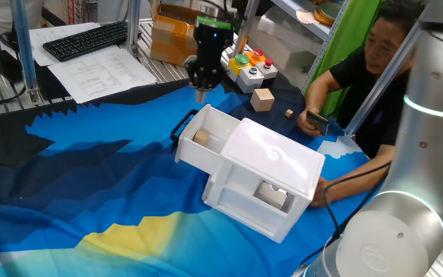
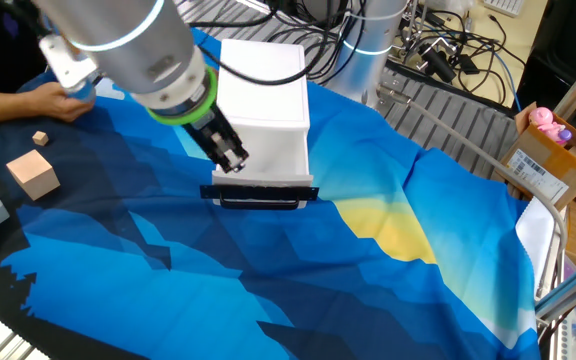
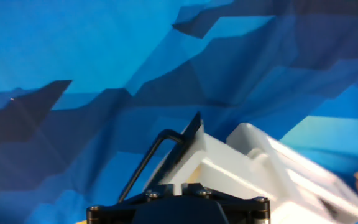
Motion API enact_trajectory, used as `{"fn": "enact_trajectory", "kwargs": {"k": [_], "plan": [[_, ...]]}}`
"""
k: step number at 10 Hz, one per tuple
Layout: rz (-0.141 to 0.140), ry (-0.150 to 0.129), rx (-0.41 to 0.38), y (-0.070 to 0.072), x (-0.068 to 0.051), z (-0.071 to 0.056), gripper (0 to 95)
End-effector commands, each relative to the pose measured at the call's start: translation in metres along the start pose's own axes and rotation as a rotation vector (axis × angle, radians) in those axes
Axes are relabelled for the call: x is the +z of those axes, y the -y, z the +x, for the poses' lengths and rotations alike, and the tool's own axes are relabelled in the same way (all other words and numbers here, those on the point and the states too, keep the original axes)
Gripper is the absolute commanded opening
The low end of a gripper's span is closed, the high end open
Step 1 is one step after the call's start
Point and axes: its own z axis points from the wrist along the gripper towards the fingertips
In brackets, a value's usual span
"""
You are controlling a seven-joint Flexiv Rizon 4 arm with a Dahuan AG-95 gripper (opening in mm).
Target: Put things in the drawer
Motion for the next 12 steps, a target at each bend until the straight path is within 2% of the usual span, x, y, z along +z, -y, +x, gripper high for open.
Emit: {"fn": "enact_trajectory", "kwargs": {"k": [1,4,5,6,8,10,11,12], "plan": [[-0.043,0.049,0.030,-0.028,0.016,-0.012,0.0],[-0.053,0.087,0.047,-0.047,0.033,-0.024,0.0],[-0.031,0.083,0.052,-0.049,0.035,-0.024,0.0],[0.005,0.082,0.058,-0.047,0.039,-0.020,0.0],[0.069,0.099,0.084,-0.040,0.051,-0.006,0.0],[0.118,0.099,0.104,-0.034,0.060,0.004,0.0],[0.177,0.092,0.108,-0.032,0.064,0.008,0.0],[0.187,0.091,0.111,-0.030,0.066,0.010,0.0]]}}
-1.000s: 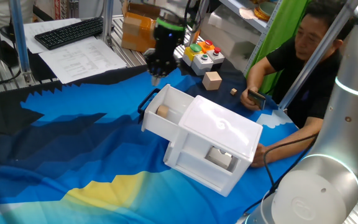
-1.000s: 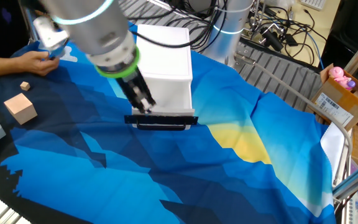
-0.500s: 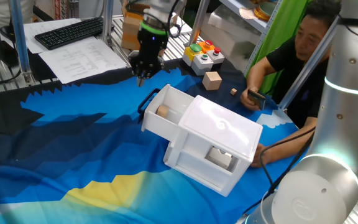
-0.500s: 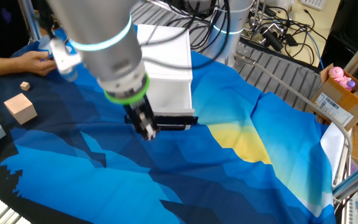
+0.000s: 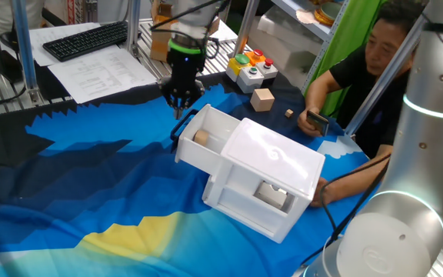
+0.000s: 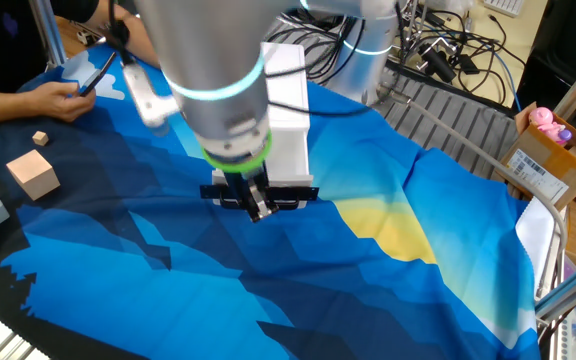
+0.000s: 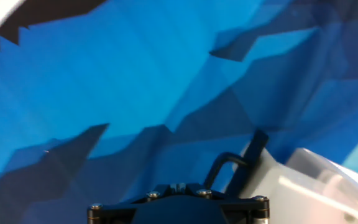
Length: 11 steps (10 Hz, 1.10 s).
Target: Put things in the drawer
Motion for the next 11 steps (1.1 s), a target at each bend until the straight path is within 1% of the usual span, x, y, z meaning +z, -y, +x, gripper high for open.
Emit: {"fn": "enact_trajectory", "kwargs": {"k": [1,2,3,5,6,7,9,10,11], "plan": [[0.093,0.011,-0.001,0.011,0.009,0.013,0.0],[0.105,0.009,-0.006,0.014,0.010,0.016,0.0],[0.119,-0.002,-0.017,0.020,0.008,0.019,0.0],[0.129,-0.006,-0.026,0.028,0.006,0.023,0.0],[0.131,-0.005,-0.032,0.032,0.007,0.026,0.0],[0.145,0.000,-0.037,0.037,0.009,0.029,0.0],[0.150,0.003,-0.039,0.045,0.012,0.034,0.0],[0.157,0.001,-0.037,0.048,0.013,0.036,0.0],[0.188,-0.002,-0.048,0.056,0.012,0.040,0.0]]}}
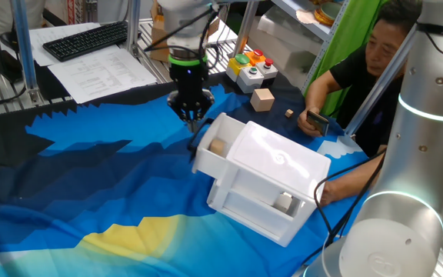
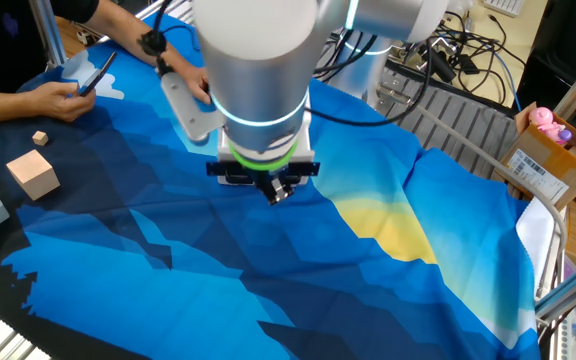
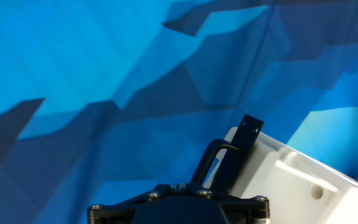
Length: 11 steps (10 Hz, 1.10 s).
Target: Put things in the drawer
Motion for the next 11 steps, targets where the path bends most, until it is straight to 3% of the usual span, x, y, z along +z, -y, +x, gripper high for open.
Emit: {"fn": "enact_trajectory", "kwargs": {"k": [1,4,5,6,8,11], "plan": [[0.052,-0.009,-0.023,0.009,-0.001,0.003,0.0],[0.077,-0.031,-0.029,0.037,-0.001,0.011,0.0],[0.102,-0.040,-0.030,0.043,-0.001,0.013,0.0],[0.121,-0.048,-0.027,0.047,-0.001,0.013,0.0],[0.131,-0.053,-0.026,0.052,-0.002,0.014,0.0],[0.198,-0.037,-0.045,0.060,0.006,0.018,0.0]]}}
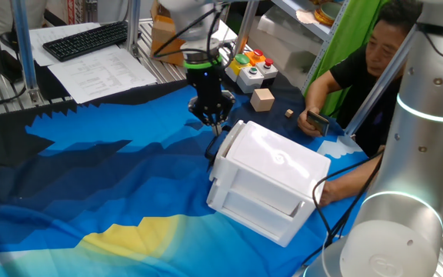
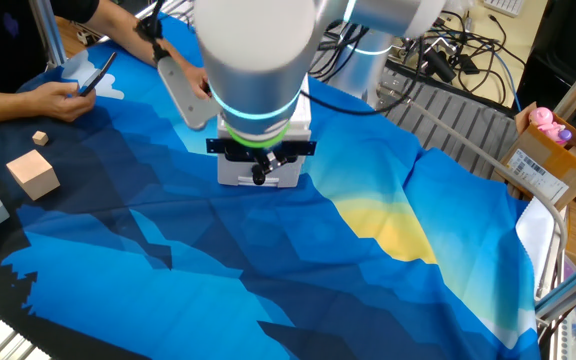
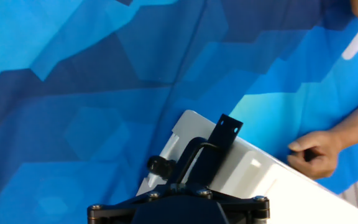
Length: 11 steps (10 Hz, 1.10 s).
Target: Put things in the drawer
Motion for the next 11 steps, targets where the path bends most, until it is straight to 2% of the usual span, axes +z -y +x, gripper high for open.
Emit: {"fn": "enact_trajectory", "kwargs": {"k": [1,2,4,6,7,8,9,11], "plan": [[0.041,0.015,-0.013,0.0066,0.0087,0.0047,0.0],[0.053,0.013,-0.015,0.0073,0.0079,0.0044,0.0],[0.112,0.011,-0.050,0.0078,0.0070,0.0041,0.0],[0.169,0.020,-0.085,0.0078,0.0070,0.0041,0.0],[0.160,0.019,-0.083,0.0078,0.0070,0.0041,0.0],[0.134,0.017,-0.077,0.0078,0.0070,0.0041,0.0],[0.118,0.023,-0.074,0.0077,0.0070,0.0041,0.0],[0.108,0.022,-0.092,0.0077,0.0070,0.0041,0.0]]}}
